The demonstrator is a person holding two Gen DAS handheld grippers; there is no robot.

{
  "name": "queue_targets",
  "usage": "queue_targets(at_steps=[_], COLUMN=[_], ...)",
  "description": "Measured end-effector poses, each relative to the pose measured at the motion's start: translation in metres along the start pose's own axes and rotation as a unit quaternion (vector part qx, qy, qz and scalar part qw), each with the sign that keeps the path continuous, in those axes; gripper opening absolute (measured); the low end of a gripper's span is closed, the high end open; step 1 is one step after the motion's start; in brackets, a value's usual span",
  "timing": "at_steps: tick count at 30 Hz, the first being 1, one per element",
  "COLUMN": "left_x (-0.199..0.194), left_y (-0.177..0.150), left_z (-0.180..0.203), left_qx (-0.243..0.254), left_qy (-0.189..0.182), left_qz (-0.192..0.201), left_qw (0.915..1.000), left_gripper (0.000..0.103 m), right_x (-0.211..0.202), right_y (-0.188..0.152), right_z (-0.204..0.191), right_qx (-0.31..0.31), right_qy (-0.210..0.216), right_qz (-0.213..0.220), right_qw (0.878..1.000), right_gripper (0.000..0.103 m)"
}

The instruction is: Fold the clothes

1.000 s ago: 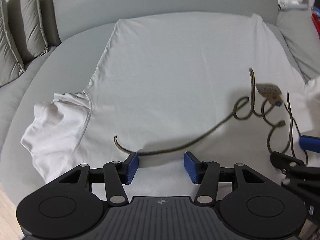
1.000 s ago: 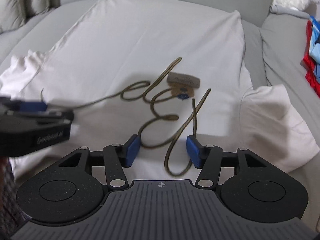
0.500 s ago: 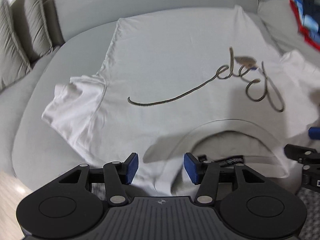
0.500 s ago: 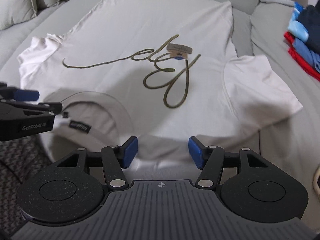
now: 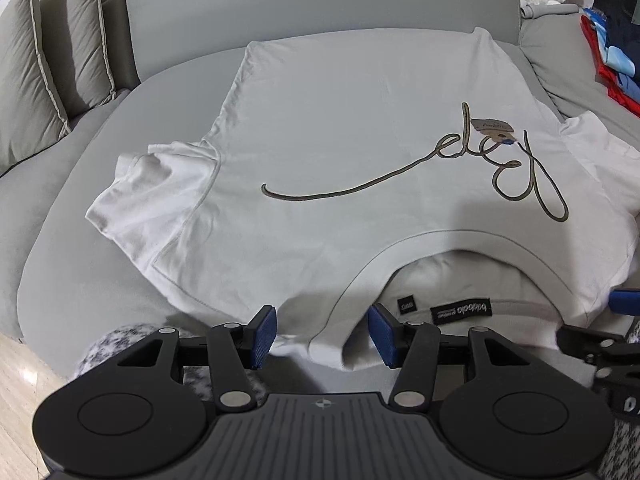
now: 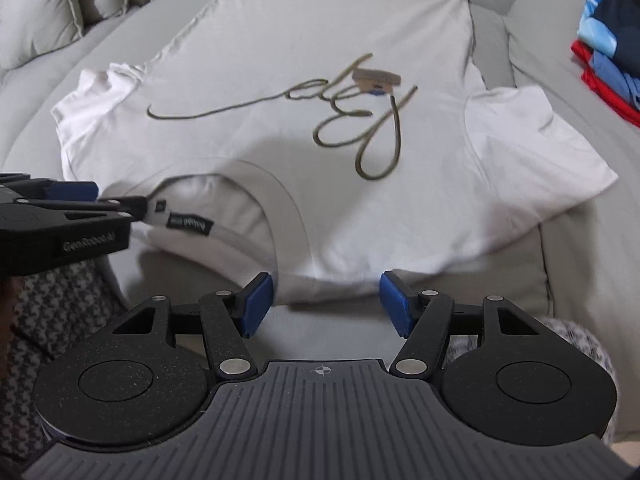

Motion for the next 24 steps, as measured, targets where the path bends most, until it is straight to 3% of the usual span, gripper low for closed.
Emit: queue_targets(at_steps=[7,15,20,24], left_x=[-0.032,-0.112,-0.110,-0.093], left_y=[0.004,0.022,0.015,0.010], left_z=[-0.016,-0.036,-0.037,-0.034], left_qx=[-0.006,0.019,0.014,0.001], left_qy=[0.000,-0.018,-0.047,-0.030], left_qz=[-0.007,0.003,0.073,0.112], left_qw=[1.0000,0.9997,0.9961,0.9932], left_gripper=[0.052,0.058,0.061,0.061], right_x=[-0.029,-0.082,-0.112,-0.115], right_y=[0.003,0.000,0.000,-0.001], right_z=[0.017,0.051,0.062,0.065], right_qx=[0.039,0.039,0.046,0.061], right_qy=[0.028,0.007,-0.020,-0.035], right_qz=[0.028,0.073,0.143,0.179], right_qw=[0.998,0.997,0.988,0.981], right_gripper=[0.065,0.065,0.067,0.068])
Point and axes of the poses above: each gripper's, at about its wrist camera, not at the fingertips, and x roughly the way its jaws point, z to its right, y to its top, the point moved 10 cm from there along x, roughly the way its jaws point, and after that the axes turned 10 degrees about -y, right-handed, at the moved point
